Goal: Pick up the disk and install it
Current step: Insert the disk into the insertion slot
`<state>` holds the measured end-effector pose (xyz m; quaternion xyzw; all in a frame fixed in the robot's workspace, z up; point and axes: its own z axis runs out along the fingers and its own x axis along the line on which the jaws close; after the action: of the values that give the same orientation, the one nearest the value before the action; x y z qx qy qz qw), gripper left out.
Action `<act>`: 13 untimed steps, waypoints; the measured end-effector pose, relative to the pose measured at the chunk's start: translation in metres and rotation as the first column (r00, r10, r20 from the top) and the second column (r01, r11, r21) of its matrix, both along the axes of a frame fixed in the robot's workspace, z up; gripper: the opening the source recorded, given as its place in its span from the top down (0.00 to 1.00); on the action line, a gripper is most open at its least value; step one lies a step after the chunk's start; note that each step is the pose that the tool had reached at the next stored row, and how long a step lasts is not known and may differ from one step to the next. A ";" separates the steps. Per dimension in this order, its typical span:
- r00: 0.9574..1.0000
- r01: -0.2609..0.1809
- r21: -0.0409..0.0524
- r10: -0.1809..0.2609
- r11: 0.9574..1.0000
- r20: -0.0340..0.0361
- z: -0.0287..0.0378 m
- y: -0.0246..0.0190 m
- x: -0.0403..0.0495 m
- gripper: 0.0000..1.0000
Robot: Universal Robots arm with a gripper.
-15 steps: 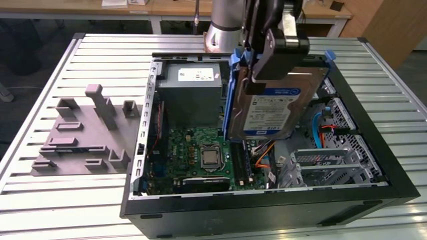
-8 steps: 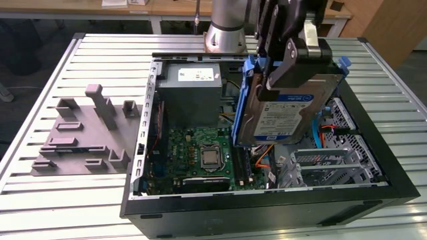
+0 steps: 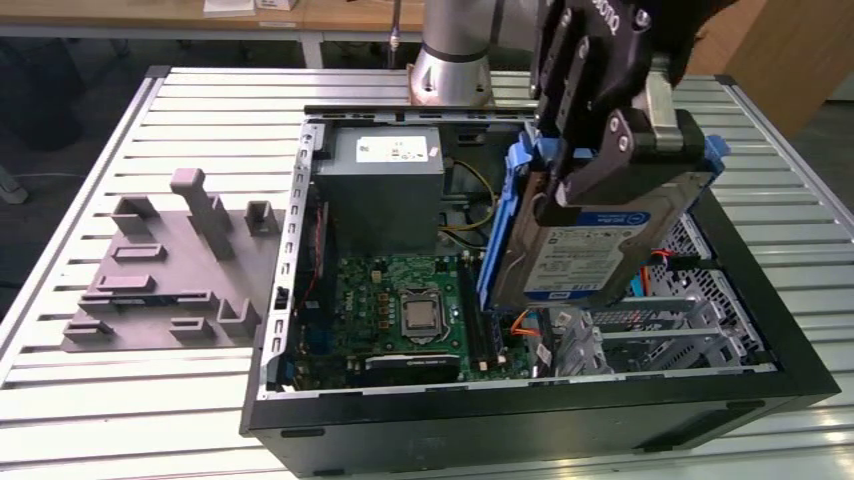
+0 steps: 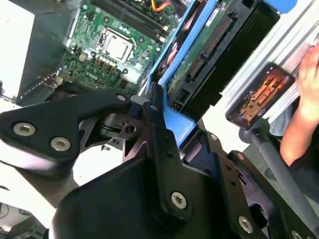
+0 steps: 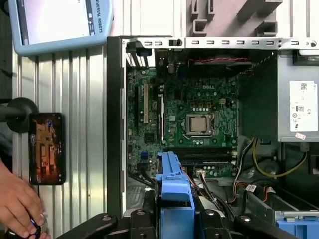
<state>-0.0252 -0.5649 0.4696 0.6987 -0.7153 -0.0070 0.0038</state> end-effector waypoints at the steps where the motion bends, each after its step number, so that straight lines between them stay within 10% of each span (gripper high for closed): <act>1: 1.000 0.000 0.000 0.000 1.000 0.000 -0.0002 -0.0008 0.0027 0.64; 13: 1.000 0.000 0.002 0.000 1.000 0.000 -0.0028 -0.0033 0.0422 0.64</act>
<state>0.0170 -0.5683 0.4668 0.6987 -0.7153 -0.0079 0.0030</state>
